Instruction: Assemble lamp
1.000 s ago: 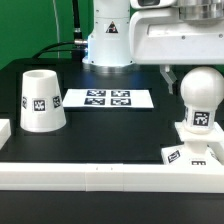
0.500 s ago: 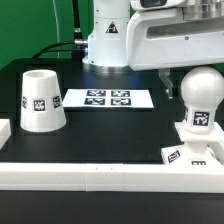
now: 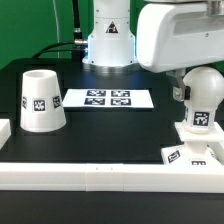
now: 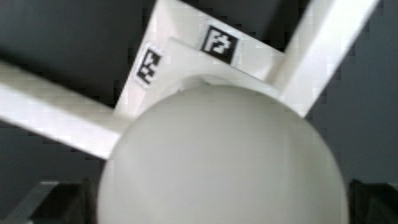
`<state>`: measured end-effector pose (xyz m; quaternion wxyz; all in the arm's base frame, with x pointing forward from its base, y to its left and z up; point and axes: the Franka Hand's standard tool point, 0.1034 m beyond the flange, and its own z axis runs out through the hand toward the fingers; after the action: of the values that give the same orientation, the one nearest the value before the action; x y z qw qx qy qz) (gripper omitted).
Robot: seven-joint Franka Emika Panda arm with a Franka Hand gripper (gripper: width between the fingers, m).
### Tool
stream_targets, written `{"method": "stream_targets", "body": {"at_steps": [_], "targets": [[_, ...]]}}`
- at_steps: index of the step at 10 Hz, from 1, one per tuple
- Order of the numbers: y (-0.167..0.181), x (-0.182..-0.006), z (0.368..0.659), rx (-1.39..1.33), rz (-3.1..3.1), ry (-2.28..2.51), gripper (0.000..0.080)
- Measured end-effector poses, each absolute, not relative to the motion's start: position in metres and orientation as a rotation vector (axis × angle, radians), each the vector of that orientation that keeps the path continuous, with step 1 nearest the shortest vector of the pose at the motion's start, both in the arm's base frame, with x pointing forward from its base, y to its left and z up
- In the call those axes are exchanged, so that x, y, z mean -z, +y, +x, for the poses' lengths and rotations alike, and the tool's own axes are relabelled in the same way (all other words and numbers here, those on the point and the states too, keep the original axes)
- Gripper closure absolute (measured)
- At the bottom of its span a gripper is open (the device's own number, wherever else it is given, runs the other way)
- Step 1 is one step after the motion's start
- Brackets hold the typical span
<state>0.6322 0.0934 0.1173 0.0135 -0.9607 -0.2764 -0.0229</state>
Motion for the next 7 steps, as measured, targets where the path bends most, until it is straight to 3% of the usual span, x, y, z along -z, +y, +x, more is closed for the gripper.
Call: {"method": "stream_targets", "body": {"at_steps": [7], "targets": [[0.0881,-0.1149,0.6325,0.078,-2.73,-1.536,0.0101]]}}
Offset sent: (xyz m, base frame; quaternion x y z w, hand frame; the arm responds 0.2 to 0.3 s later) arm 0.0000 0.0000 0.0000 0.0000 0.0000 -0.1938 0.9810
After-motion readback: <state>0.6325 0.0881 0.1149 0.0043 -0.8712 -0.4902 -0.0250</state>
